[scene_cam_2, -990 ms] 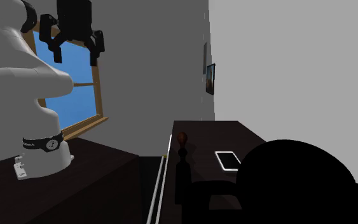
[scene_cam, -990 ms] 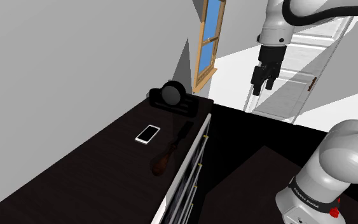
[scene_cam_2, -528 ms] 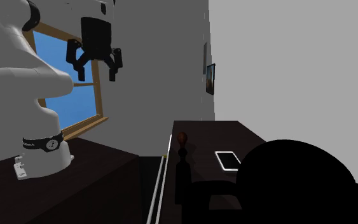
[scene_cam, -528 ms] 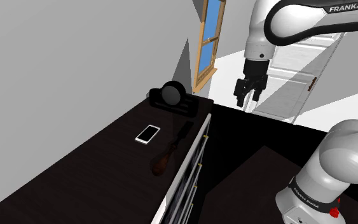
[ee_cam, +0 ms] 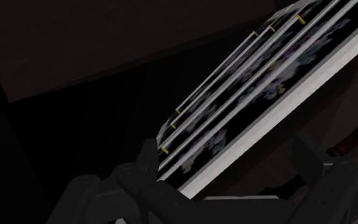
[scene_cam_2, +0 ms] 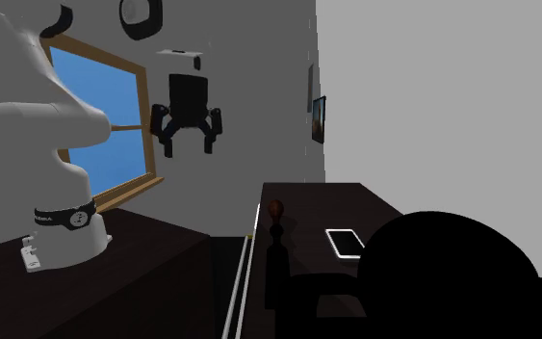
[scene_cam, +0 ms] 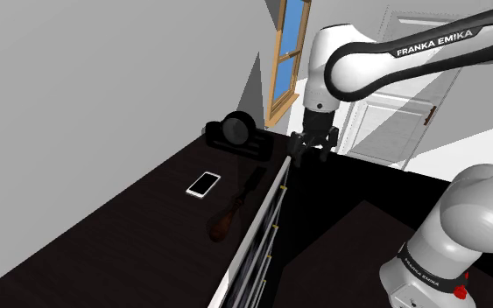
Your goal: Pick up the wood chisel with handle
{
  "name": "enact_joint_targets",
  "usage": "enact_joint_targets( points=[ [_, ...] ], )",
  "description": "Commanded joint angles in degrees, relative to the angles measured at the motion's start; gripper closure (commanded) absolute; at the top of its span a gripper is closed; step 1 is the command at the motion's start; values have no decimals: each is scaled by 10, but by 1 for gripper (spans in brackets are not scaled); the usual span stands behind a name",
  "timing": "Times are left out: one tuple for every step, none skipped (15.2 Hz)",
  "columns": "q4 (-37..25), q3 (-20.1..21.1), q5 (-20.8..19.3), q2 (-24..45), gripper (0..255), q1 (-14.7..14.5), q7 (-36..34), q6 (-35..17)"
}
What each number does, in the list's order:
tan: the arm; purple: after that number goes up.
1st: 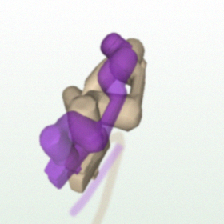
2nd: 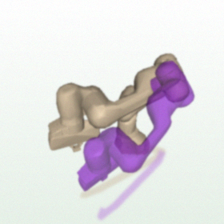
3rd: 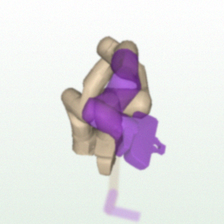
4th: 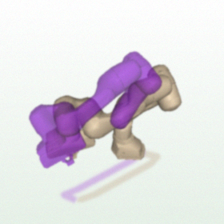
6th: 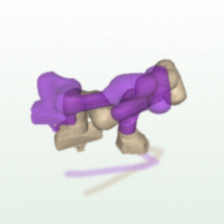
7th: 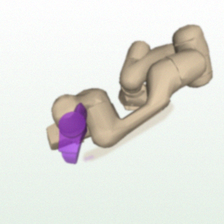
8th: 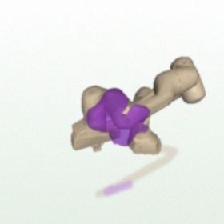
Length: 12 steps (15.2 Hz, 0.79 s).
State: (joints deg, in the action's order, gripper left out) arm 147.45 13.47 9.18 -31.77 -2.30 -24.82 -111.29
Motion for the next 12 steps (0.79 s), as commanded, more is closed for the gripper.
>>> enact_joint_targets(
  points=[
    [-7, 22, 8, 45, 0, 2, -37, -44],
    [-10, 32, 10, 65, 0, 3, -55, -63],
    [-15, 41, 11, 86, 0, 5, -73, -82],
    [-20, 51, 11, 108, 0, 7, -92, -101],
    [-26, 60, 9, 131, 0, 9, -111, -119],
    [-33, 69, 6, 154, 0, 11, -130, -137],
    [-41, 77, 1, 177, 0, 13, -150, -155],
    [-50, 85, -5, 201, 0, 16, -171, -172],
    [-60, 91, -13, 226, 0, 18, -192, -188],
    [-70, 97, -23, 251, 0, 19, -214, -203],
    [-82, 102, -34, 276, 0, 21, -237, -217],
    [-94, 106, -47, 301, 0, 21, -260, -231]
  ],
)
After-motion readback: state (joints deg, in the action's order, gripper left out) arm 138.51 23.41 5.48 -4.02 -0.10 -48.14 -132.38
